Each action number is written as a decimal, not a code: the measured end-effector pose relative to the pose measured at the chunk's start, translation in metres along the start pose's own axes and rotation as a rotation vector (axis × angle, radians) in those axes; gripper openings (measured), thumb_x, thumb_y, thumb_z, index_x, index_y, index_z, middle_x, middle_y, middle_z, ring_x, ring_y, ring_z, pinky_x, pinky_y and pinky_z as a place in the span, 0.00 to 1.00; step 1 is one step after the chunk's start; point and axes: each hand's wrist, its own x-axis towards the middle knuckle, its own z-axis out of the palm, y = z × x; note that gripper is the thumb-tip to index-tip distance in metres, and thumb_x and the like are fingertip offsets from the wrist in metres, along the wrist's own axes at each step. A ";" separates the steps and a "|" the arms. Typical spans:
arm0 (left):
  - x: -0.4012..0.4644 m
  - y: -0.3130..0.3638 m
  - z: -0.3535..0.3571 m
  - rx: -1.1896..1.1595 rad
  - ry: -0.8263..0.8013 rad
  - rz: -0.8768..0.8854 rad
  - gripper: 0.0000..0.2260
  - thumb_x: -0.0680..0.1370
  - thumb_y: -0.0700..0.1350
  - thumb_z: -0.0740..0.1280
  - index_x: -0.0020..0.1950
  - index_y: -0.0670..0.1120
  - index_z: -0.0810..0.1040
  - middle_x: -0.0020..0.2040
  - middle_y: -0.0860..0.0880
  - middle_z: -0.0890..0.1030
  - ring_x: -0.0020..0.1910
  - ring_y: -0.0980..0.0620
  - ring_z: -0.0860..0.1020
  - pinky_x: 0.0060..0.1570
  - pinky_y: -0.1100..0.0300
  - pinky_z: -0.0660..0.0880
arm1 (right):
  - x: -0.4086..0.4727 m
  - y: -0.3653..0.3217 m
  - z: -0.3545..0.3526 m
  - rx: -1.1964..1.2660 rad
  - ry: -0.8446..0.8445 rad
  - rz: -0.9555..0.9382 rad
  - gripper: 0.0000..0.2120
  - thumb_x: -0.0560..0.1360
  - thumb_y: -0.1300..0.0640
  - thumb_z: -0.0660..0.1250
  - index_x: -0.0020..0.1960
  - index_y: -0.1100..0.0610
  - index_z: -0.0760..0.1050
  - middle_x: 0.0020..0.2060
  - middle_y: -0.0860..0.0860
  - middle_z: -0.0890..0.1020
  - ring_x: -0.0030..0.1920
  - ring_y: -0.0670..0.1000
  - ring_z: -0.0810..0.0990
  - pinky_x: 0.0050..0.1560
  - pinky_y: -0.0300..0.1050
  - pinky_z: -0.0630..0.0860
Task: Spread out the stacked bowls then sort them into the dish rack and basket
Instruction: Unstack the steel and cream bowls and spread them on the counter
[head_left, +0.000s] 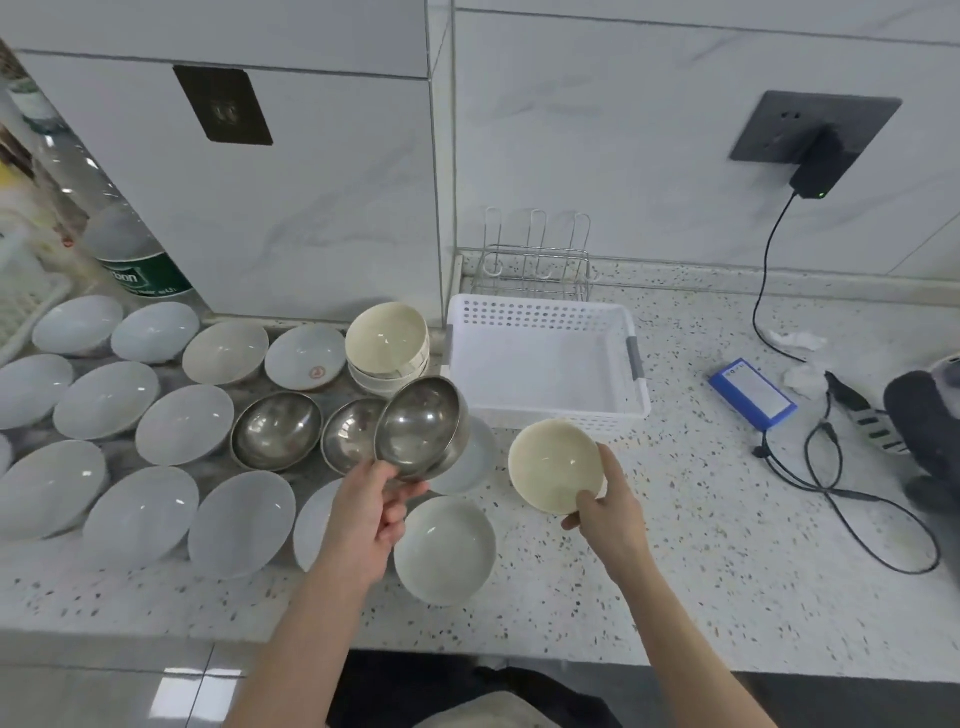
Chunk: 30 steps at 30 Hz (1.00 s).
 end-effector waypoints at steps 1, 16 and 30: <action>-0.002 -0.002 0.001 0.001 0.019 0.001 0.05 0.78 0.37 0.61 0.52 0.40 0.75 0.42 0.40 0.82 0.20 0.59 0.71 0.15 0.67 0.57 | 0.003 0.001 0.000 -0.003 -0.015 0.002 0.35 0.73 0.66 0.56 0.75 0.41 0.58 0.41 0.44 0.79 0.31 0.48 0.84 0.32 0.42 0.76; -0.017 -0.023 -0.005 0.043 0.114 0.036 0.07 0.76 0.40 0.65 0.52 0.39 0.77 0.39 0.41 0.84 0.20 0.58 0.66 0.17 0.66 0.57 | 0.023 0.006 0.007 0.013 -0.086 -0.041 0.34 0.73 0.66 0.56 0.74 0.41 0.60 0.46 0.43 0.77 0.31 0.50 0.84 0.33 0.39 0.74; -0.029 -0.035 0.011 0.288 0.086 0.080 0.13 0.78 0.39 0.65 0.61 0.49 0.76 0.38 0.38 0.85 0.21 0.56 0.64 0.18 0.66 0.59 | 0.025 0.015 0.003 0.118 -0.084 0.113 0.30 0.80 0.44 0.59 0.78 0.50 0.53 0.36 0.54 0.85 0.32 0.46 0.77 0.37 0.41 0.73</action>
